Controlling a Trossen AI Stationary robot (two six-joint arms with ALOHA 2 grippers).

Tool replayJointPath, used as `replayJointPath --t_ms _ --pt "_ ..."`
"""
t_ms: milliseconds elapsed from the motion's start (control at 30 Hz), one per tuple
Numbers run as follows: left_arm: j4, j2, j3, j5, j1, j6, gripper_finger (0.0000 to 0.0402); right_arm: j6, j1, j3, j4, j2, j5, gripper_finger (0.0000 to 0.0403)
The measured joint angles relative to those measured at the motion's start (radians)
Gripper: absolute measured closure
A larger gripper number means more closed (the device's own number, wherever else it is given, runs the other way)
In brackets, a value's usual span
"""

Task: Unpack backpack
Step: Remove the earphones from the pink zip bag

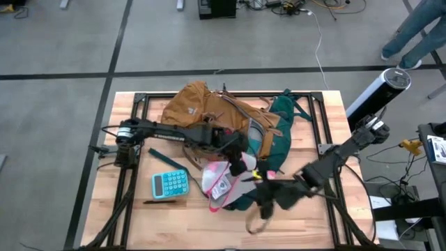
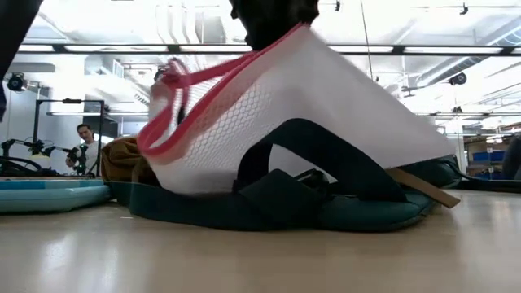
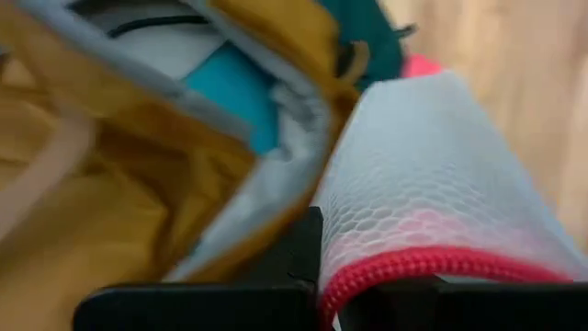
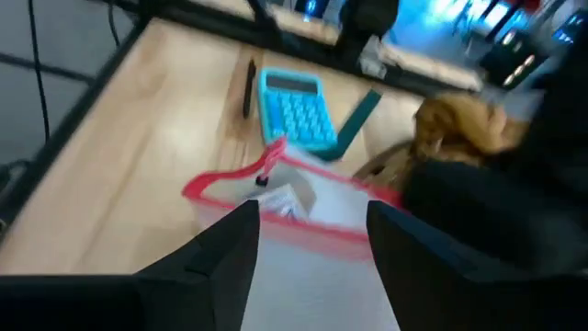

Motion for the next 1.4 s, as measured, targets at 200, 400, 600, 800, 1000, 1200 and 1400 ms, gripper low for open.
replayJointPath --t_ms 200,400,600,800,1000,1200,1400 --pt "-0.078 -0.012 0.000 0.089 0.056 0.050 0.0401 0.032 -0.014 0.009 0.008 0.099 -0.004 0.0248" --pt "-0.105 -0.043 0.008 0.187 0.084 0.059 0.0401 -0.053 -0.007 0.069 0.131 0.198 -0.013 0.0268" --pt "-0.099 -0.056 0.009 0.203 0.086 0.105 0.0402 -0.195 -0.041 0.157 0.194 0.322 -0.042 0.0301" --pt "-0.144 -0.057 0.008 0.202 0.085 0.184 0.0402 -0.167 -0.073 0.194 0.171 0.380 0.062 0.0386" --pt "-0.215 -0.062 0.008 0.222 0.088 0.270 0.0401 -0.034 -0.078 0.194 0.039 0.438 0.141 0.0400" --pt "-0.281 -0.082 0.008 0.353 0.068 0.274 0.0402 0.254 -0.051 0.187 -0.336 0.433 0.169 0.0402" --pt "-0.203 -0.079 0.006 0.503 -0.002 0.195 0.0402 0.501 0.044 0.144 -0.709 0.351 0.210 0.0403"
